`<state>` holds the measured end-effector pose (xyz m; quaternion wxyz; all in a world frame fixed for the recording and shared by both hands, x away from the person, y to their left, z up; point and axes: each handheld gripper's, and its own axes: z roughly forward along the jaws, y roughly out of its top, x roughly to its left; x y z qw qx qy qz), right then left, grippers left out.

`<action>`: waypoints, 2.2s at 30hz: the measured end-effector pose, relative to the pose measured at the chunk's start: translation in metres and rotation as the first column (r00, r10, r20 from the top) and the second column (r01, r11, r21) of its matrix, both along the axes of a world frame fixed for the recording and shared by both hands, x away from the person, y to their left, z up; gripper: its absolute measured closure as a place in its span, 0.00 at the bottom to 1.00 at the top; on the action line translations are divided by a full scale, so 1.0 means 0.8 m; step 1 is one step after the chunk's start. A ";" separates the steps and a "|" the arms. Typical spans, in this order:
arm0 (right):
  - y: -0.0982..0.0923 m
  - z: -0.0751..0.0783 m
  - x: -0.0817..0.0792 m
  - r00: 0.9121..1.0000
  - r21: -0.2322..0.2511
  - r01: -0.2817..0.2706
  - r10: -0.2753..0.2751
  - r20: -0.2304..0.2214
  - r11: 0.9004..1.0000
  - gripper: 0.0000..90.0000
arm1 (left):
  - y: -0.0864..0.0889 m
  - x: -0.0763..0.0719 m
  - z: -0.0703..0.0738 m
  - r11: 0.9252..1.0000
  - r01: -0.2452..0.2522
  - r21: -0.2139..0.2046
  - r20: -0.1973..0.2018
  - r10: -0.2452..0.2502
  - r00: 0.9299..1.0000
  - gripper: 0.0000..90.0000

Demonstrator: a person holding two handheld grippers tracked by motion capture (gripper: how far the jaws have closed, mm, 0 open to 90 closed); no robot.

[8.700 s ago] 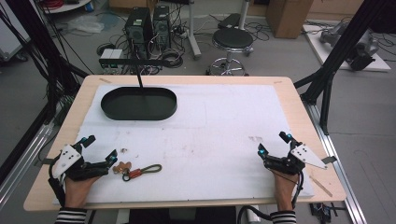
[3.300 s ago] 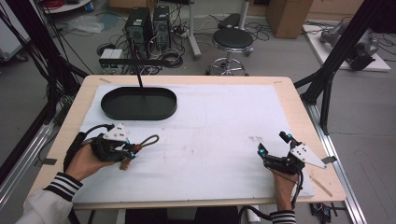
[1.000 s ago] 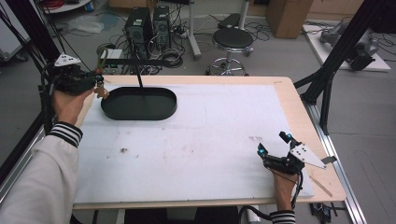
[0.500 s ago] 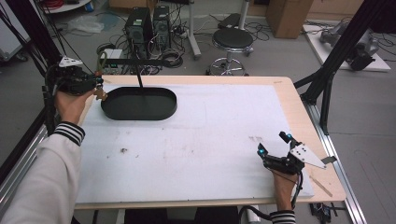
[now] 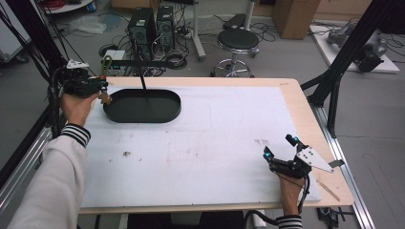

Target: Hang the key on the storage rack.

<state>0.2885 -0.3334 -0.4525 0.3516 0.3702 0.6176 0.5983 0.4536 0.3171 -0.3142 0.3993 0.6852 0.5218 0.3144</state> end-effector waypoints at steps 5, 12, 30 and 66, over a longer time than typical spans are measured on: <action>0.000 0.000 0.000 1.000 0.003 -0.001 0.001 -0.004 1.000 0.03 | 0.000 0.002 -0.003 1.000 -0.009 0.010 -0.015 0.010 1.000 0.82; 0.000 0.000 0.000 1.000 0.003 -0.001 0.001 -0.004 1.000 0.03 | -0.001 0.005 -0.006 1.000 -0.023 0.009 -0.034 0.023 0.999 0.82; 0.000 0.000 0.000 1.000 0.000 0.000 0.000 0.000 1.000 0.03 | -0.001 0.018 -0.019 0.999 -0.049 0.011 -0.082 0.050 0.995 0.82; 0.000 0.000 0.000 1.000 -0.001 -0.003 0.003 -0.002 1.000 0.03 | 0.018 0.004 -0.030 0.968 0.172 -0.183 0.055 -0.165 0.985 0.02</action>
